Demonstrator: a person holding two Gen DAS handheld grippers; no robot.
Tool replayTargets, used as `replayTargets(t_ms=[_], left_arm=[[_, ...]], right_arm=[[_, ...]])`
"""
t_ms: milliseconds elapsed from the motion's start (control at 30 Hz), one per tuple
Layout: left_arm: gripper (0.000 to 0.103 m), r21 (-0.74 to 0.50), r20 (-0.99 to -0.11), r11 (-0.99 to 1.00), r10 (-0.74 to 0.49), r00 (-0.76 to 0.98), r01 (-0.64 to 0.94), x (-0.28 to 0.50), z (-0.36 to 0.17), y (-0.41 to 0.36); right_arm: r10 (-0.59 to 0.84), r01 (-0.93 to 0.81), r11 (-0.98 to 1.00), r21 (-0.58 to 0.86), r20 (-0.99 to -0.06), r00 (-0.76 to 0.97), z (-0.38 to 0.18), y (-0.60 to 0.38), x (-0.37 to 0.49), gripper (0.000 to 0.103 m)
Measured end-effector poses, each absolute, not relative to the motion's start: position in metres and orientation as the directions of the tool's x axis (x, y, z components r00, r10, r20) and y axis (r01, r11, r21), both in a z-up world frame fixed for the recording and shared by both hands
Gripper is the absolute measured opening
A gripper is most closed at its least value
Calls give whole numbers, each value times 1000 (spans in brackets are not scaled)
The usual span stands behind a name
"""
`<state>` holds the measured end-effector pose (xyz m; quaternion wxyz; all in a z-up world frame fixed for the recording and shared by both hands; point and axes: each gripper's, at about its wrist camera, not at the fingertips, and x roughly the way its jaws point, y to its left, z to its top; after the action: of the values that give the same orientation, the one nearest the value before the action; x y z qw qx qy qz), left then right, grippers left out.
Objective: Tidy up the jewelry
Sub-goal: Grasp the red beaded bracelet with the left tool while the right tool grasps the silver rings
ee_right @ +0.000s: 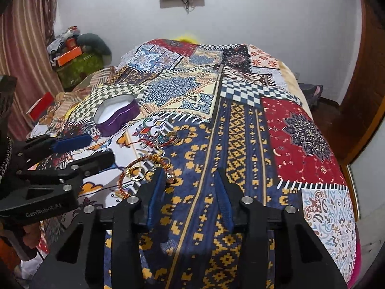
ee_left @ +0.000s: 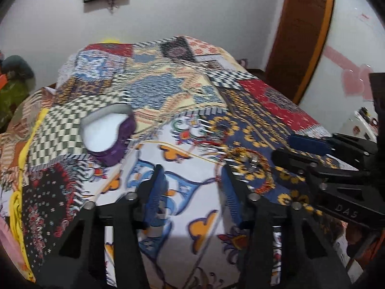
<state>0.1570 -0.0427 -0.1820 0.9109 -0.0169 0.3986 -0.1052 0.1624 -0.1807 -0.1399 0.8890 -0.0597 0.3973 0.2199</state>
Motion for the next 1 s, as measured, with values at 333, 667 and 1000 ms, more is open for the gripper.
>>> replayTargets(t_ms=[333, 667, 1000], left_arm=[[25, -192, -748, 948, -309, 588, 254, 163, -190, -55], [21, -205, -767, 947, -312, 561, 246, 159, -202, -53], [1, -148, -781, 966, -245, 574, 210, 171, -201, -52]], right_arm=[[337, -431, 900, 67, -733, 591, -138, -185, 158, 34], [349, -418, 903, 103, -744, 570, -143, -186, 160, 34], [367, -406, 904, 135, -733, 573, -137, -191, 158, 34]])
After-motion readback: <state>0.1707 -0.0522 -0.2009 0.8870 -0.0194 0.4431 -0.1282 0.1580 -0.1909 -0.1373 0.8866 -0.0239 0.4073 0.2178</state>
